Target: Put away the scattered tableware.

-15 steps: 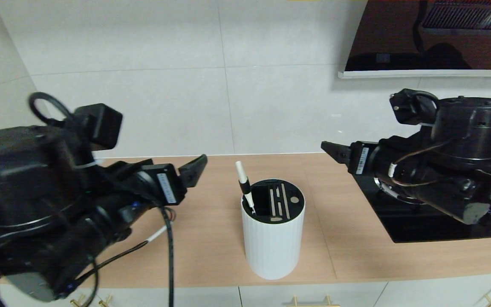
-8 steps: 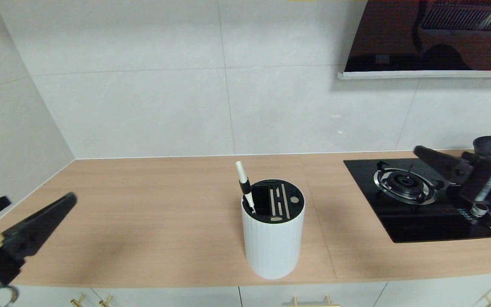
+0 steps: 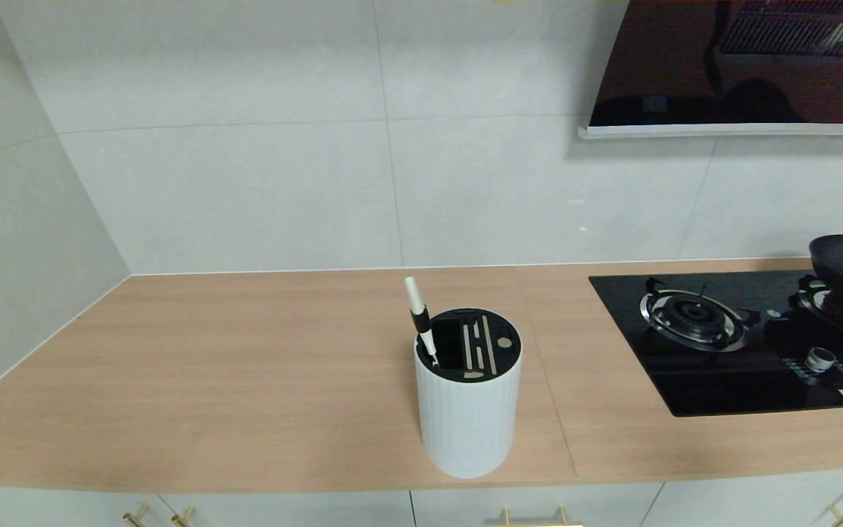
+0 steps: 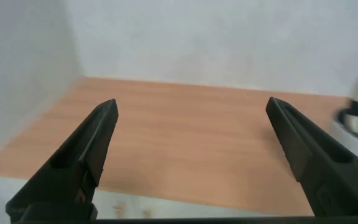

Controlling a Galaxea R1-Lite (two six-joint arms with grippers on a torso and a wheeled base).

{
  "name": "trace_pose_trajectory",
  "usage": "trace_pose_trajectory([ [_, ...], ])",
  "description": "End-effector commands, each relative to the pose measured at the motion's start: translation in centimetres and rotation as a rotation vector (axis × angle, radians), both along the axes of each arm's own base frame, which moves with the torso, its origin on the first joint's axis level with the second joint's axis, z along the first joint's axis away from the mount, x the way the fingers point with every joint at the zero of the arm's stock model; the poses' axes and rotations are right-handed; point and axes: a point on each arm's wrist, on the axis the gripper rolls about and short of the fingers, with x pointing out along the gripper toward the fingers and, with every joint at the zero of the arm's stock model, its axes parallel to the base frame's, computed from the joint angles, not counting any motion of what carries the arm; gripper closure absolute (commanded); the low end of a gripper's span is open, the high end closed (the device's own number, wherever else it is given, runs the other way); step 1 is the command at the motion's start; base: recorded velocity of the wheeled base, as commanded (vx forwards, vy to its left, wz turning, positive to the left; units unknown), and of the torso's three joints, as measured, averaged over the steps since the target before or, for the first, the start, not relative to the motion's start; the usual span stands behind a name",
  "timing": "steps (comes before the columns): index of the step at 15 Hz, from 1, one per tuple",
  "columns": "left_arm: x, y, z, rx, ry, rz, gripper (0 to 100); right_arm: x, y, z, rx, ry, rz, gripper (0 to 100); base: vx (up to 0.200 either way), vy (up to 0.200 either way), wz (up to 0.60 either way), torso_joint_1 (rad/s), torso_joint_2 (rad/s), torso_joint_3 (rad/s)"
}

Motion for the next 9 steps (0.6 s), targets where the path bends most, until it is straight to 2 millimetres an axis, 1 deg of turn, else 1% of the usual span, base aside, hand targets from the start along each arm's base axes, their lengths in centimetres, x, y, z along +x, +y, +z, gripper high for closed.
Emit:
trace_pose_trajectory([
  [1, -2.5, 0.1, -2.1, 0.014, -0.091, 0.080, 0, -5.7, -0.4, -2.7, -0.052, -0.126, -0.105, 0, 0.000, 0.000, 0.00, 0.000, 0.00, 0.000],
  [3, -2.7, -0.1, -2.7, 0.018, -0.091, 0.134, 0, -6.4, 0.0, -3.4, -0.065, -0.147, -0.132, 0, 0.000, 0.000, 0.00, 0.000, 0.00, 0.000],
  [4, -3.0, -0.2, -3.6, 0.023, -0.097, 0.163, 0, -6.7, 0.2, -4.3, -0.074, -0.159, -0.126, 0, 0.000, 0.000, 0.00, 0.000, 0.00, 0.000],
  [6, -2.5, -0.4, -5.7, 0.051, -0.054, 0.173, 0, -5.9, 0.2, -5.8, -0.056, -0.112, -0.116, 0, 0.000, 0.000, 0.00, 0.000, 0.00, 0.000],
  [7, -2.1, -0.4, -6.6, 0.055, -0.024, 0.162, 0, -5.2, 0.3, -6.9, -0.031, -0.072, -0.087, 0, 0.000, 0.000, 0.00, 0.000, 0.00, 0.000],
  [9, -1.2, -0.6, -8.8, 0.067, 0.051, 0.072, 0, -3.2, 0.5, -10.6, -0.005, 0.058, 0.017, 0, 0.000, 0.000, 0.00, 0.000, 0.00, 0.000],
])
